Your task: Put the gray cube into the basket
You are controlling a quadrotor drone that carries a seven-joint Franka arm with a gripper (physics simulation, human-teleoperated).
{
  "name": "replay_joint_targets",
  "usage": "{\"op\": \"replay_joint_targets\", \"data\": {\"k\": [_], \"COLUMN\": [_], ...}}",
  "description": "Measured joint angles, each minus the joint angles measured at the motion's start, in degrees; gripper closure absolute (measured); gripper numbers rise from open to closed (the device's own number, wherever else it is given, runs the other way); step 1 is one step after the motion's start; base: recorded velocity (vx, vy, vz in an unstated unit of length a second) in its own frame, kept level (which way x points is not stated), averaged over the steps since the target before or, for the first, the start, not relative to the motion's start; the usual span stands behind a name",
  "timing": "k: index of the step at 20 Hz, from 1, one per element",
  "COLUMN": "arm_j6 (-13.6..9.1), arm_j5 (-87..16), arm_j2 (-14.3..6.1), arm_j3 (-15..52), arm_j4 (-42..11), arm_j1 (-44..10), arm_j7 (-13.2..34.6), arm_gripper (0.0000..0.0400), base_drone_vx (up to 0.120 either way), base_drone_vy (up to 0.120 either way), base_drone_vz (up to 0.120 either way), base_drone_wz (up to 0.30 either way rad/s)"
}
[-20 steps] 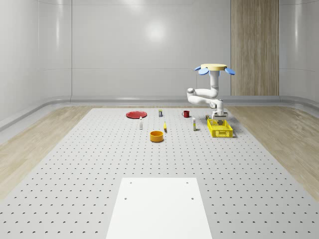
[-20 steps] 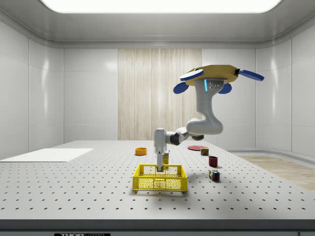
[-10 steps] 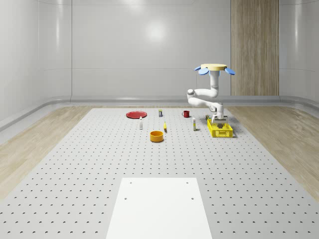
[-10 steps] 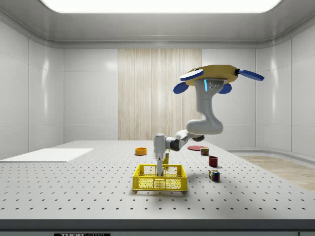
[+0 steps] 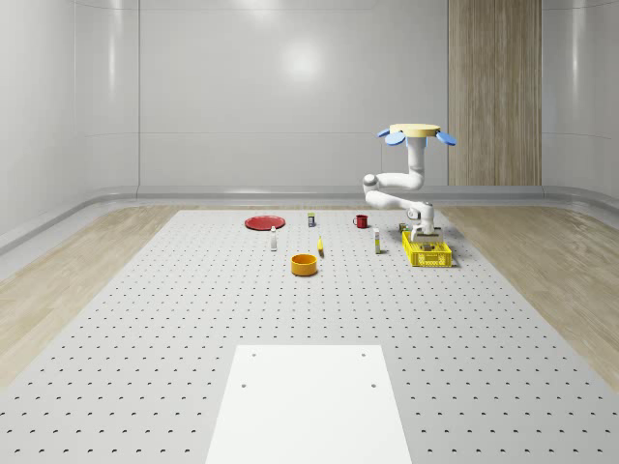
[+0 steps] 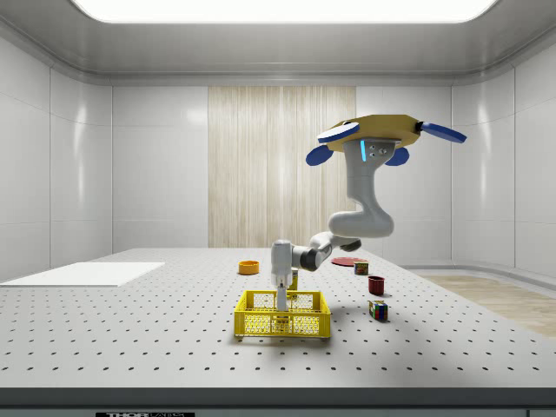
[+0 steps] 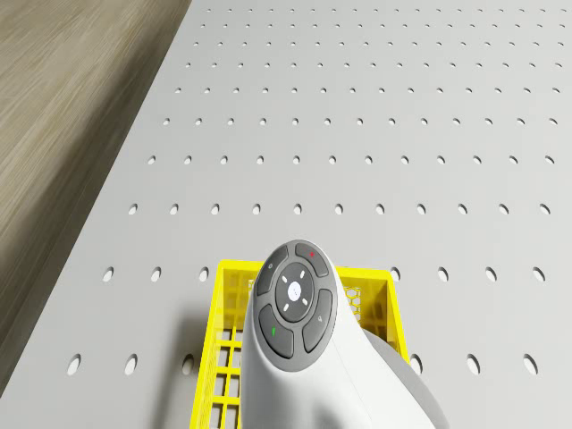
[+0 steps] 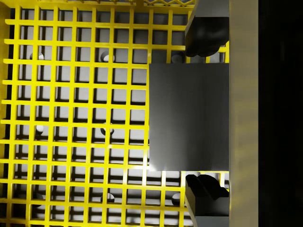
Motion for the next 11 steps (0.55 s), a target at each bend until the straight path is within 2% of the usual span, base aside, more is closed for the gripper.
{"op": "replay_joint_targets", "data": {"k": [11], "arm_j6": [-3.09], "arm_j5": [5.74], "arm_j2": [-0.17], "arm_j3": [6.27], "arm_j4": [-2.72], "arm_j1": [1.5], "arm_j7": [0.01], "arm_gripper": [0.0002], "base_drone_vx": [0.0], "base_drone_vy": [0.0], "base_drone_vz": [0.0], "base_drone_wz": [0.0]}}
